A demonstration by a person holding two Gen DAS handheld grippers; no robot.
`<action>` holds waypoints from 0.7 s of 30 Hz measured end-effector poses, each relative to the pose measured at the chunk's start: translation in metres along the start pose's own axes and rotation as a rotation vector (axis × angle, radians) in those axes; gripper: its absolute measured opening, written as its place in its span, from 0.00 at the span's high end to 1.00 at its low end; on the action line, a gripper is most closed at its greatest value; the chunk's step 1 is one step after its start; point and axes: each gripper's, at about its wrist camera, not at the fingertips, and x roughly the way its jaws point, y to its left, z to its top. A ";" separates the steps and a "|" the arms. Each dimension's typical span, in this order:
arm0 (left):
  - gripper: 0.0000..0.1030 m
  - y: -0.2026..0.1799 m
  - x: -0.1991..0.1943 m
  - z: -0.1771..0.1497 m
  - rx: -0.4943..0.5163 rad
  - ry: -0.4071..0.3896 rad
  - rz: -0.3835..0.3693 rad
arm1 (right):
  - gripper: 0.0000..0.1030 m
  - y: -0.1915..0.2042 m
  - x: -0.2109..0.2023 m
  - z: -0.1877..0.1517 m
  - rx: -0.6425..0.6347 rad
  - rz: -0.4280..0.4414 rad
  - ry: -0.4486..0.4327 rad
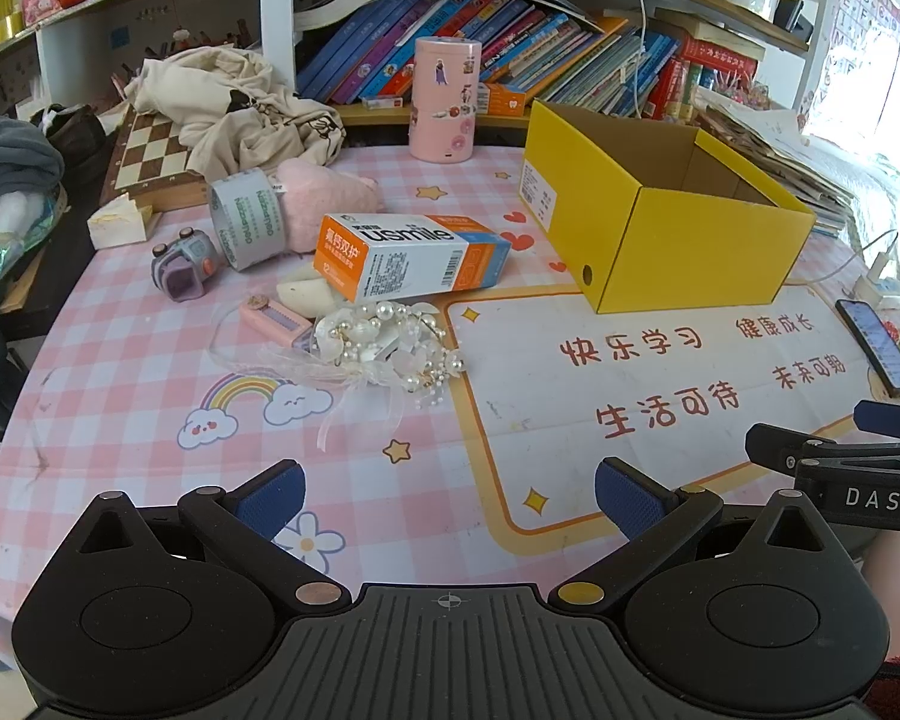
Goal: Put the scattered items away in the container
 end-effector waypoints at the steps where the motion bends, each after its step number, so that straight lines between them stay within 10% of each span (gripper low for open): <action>1: 0.00 0.000 0.000 0.000 0.001 0.000 -0.001 | 0.00 0.000 0.000 0.000 0.001 -0.001 0.000; 21: 0.00 -0.001 -0.001 -0.002 0.002 -0.001 -0.007 | 0.00 0.000 -0.004 -0.002 -0.005 -0.001 -0.008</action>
